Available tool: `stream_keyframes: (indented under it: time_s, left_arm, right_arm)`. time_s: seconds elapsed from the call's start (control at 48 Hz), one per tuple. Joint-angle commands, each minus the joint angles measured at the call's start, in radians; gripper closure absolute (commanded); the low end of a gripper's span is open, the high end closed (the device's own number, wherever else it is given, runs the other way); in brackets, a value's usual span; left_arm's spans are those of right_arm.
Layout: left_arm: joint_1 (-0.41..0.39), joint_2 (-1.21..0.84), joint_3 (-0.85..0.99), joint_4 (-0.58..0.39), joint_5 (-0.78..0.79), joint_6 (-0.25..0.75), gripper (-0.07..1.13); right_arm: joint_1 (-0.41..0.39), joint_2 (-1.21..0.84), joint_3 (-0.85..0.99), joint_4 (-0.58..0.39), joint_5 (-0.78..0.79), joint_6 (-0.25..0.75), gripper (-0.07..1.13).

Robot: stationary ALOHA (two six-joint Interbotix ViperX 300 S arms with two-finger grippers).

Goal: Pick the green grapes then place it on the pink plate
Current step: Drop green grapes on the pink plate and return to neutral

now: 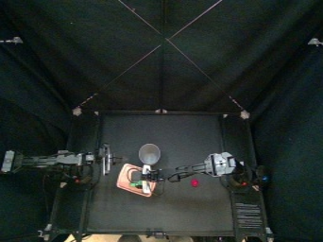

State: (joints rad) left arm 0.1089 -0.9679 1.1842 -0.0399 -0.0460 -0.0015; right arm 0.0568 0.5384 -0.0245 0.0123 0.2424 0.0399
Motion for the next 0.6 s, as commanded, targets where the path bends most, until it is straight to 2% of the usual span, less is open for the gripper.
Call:
stream_keyframes:
  time_s: [0.021,0.312,0.604]
  left_arm:
    - [0.002,0.002,-0.014,-0.005,-0.009,0.002,0.81]
    - [0.003,0.002,-0.012,-0.005,-0.009,0.003,0.81]
    - [-0.002,0.002,-0.012,-0.003,-0.009,0.005,0.81]
  right_arm:
    - [0.003,-0.080,-0.029,-0.025,0.009,-0.002,0.17]
    - [0.051,-0.244,0.052,-0.160,-0.002,0.000,0.17]
    - [0.048,-0.422,0.278,-0.166,-0.083,0.002,0.17]
